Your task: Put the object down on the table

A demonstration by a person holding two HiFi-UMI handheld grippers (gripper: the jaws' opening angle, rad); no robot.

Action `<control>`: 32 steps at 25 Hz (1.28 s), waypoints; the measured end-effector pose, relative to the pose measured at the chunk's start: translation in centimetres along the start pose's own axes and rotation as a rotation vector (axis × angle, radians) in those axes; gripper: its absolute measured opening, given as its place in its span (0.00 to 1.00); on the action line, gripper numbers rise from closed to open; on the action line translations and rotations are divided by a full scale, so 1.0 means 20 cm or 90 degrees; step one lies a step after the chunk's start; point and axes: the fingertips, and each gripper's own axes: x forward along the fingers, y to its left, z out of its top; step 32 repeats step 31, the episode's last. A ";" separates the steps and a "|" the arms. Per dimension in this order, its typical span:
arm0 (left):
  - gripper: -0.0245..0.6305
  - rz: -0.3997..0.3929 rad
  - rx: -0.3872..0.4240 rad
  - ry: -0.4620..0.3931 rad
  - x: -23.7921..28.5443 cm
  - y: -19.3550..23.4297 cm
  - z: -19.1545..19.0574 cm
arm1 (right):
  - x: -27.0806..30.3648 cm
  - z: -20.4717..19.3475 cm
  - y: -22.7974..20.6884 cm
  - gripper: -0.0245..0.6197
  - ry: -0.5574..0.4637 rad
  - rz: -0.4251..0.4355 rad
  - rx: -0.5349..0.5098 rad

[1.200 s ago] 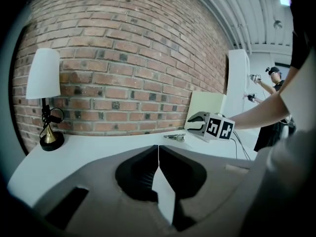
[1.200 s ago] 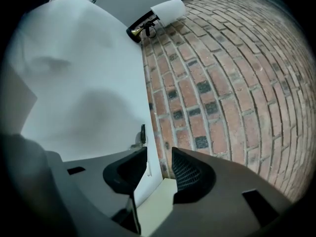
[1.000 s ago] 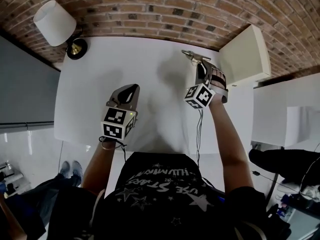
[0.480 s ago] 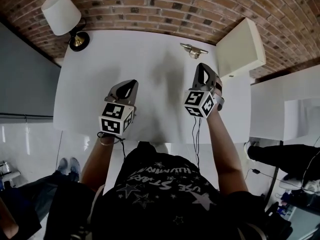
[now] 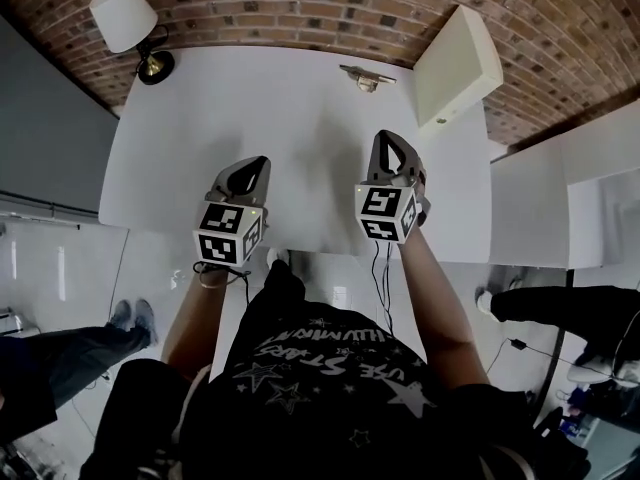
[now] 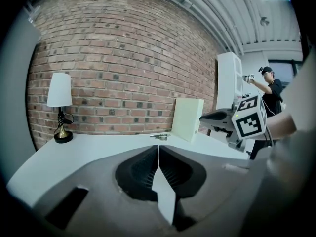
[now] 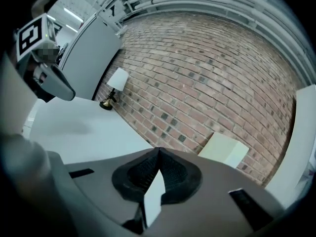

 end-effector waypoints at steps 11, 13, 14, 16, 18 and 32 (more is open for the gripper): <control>0.07 0.031 0.001 -0.011 -0.25 -0.46 -0.13 | -0.44 -0.21 -0.05 0.04 -0.022 0.036 0.031; 0.07 0.035 -0.002 -0.012 -0.28 -0.52 -0.16 | -0.50 -0.24 -0.05 0.04 -0.023 0.043 0.032; 0.07 0.036 -0.005 -0.013 -0.30 -0.55 -0.17 | -0.53 -0.26 -0.05 0.04 -0.022 0.045 0.033; 0.07 0.039 -0.008 -0.015 -0.32 -0.60 -0.19 | -0.58 -0.30 -0.05 0.04 -0.021 0.050 0.033; 0.07 0.041 -0.006 -0.018 -0.36 -0.65 -0.19 | -0.63 -0.33 -0.04 0.04 -0.021 0.056 0.033; 0.07 0.089 0.012 -0.048 -0.45 -0.68 -0.13 | -0.68 -0.30 -0.06 0.04 -0.035 0.076 0.060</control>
